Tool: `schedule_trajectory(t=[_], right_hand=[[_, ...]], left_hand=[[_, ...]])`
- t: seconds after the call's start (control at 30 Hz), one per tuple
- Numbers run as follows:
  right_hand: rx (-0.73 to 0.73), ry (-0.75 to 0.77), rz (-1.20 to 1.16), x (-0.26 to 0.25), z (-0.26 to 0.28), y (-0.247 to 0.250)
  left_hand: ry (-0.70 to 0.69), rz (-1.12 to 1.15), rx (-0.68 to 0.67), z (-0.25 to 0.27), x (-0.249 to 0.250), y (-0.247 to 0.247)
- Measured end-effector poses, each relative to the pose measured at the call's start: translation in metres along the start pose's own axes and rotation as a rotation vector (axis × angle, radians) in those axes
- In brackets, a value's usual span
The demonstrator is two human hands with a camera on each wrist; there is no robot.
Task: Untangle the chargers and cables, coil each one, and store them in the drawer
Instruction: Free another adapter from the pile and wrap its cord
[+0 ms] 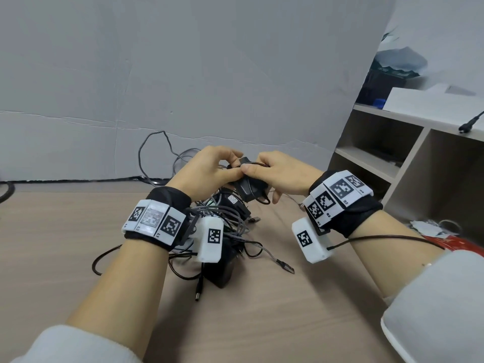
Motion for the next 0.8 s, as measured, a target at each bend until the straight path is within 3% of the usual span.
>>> schedule_trajectory(t=[0.23,0.53,0.8], right_hand=[[-0.030,-0.069,-0.058,0.000,0.002,-0.006],[0.056,-0.102,0.137,-0.008,0.006,0.001],[-0.031,-0.115,0.176,-0.010,0.013,-0.002]], left_hand=[[0.012,0.028,-0.062,0.002,0.001,-0.003],[0.031,0.104,-0.133,0.001,0.000,-0.007],[0.035,-0.020,-0.073,0.000,-0.001,-0.005]])
Point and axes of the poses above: each hand's wrist, its own z-axis away from the middle knuckle, its own y-axis out of the back of the hand, x = y × z, the point moved 5 cm from there along -z, towards the middle knuckle, and after that the axes turned 2 degrees about x, right-handed, at the moved point
